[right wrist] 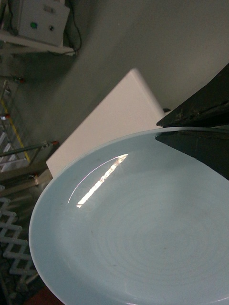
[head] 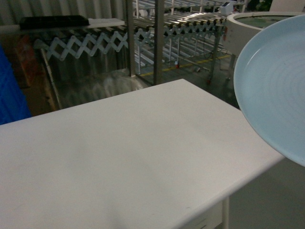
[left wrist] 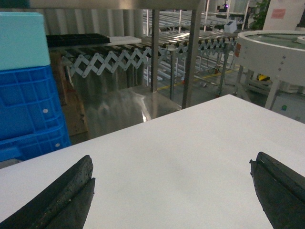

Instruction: Place blue tray on left shelf second layer neatly

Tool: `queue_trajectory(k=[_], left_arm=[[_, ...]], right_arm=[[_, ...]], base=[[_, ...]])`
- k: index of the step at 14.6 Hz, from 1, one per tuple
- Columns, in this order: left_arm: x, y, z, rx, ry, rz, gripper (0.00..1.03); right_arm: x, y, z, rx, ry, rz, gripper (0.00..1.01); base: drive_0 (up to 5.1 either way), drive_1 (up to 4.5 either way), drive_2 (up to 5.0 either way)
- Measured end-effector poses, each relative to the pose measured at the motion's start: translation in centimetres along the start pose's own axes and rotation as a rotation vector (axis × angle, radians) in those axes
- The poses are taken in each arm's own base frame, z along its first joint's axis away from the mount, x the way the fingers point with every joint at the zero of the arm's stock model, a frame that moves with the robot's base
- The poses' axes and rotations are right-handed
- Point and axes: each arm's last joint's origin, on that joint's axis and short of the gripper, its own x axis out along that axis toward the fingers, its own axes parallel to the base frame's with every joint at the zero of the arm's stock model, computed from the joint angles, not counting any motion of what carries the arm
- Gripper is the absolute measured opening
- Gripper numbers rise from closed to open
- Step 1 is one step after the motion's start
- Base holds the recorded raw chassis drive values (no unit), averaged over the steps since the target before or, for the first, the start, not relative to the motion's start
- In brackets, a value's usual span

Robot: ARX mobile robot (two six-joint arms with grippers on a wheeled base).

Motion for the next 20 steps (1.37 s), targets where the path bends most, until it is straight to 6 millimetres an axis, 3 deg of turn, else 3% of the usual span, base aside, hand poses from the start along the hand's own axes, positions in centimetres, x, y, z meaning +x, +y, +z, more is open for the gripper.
queue_trajectory(k=[20], left_arm=[[0.00,0.01,-0.01,0.000,0.002,0.001,0.98]], right_arm=[[0.00,0.01,0.01,-0.001,-0.001,0.001,0.02]], base=[[3.6,-3.90,-3.9]])
